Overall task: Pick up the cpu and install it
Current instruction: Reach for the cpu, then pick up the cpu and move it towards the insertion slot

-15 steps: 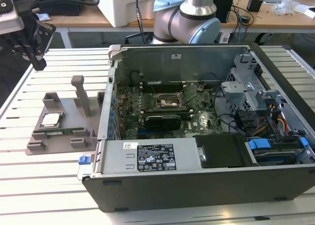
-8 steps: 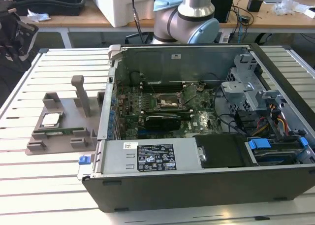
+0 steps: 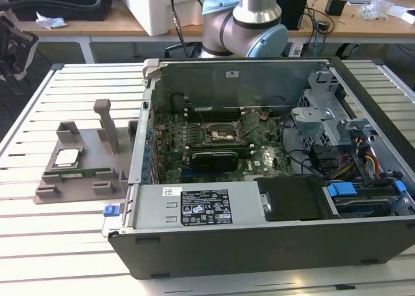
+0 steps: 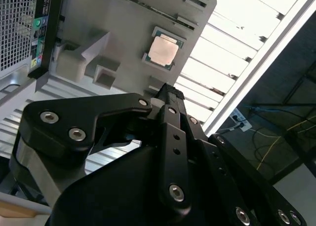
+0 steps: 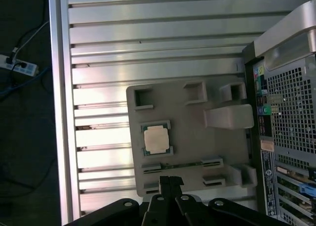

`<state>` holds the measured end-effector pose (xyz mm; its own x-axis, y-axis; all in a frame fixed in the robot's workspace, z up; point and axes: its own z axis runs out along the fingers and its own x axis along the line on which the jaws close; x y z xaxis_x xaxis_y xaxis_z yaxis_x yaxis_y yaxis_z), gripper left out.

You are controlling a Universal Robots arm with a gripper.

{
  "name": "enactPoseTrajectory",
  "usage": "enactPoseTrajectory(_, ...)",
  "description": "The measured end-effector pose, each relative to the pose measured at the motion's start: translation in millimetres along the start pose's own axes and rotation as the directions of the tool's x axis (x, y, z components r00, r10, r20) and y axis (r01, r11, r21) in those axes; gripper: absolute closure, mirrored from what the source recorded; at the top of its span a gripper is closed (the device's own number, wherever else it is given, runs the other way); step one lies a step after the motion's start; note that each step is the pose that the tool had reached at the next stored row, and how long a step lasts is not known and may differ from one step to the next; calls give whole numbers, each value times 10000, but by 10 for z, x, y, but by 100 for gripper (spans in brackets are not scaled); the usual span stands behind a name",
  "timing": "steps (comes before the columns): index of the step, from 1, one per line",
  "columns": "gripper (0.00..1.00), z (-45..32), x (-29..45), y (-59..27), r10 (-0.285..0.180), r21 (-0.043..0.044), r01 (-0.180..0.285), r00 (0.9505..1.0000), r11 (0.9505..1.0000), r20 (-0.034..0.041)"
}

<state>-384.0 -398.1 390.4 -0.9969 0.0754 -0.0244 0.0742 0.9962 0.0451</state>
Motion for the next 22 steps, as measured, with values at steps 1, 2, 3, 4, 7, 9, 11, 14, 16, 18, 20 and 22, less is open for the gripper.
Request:
enactPoseTrajectory(1,89,0,24,-2,0,0,0,10000,10000,0)
enactPoseTrajectory(2,89,0,44,-3,0,0,0,10000,10000,0)
enactPoseTrajectory(3,89,0,67,-5,0,0,0,10000,10000,0)
enactPoseTrajectory(4,89,-1,92,-7,-1,0,1,10000,10000,-1)
enactPoseTrajectory(7,89,-1,100,-7,-1,-1,1,10000,10000,0)
enactPoseTrajectory(9,89,-1,100,-8,-1,0,1,10000,10000,-1)
enactPoseTrajectory(11,89,-1,100,-8,-1,0,1,10000,10000,-1)
enactPoseTrajectory(14,58,-1,101,-8,-1,0,1,10000,10000,-1)
enactPoseTrajectory(16,47,-1,101,-8,-1,0,1,10000,10000,0)
enactPoseTrajectory(18,40,-1,104,-7,-2,137,2,10000,9999,8)
enactPoseTrajectory(20,40,0,102,0,-108,635,106,9999,9979,40)
enactPoseTrajectory(22,40,1,103,4,-391,675,388,9992,9970,31)
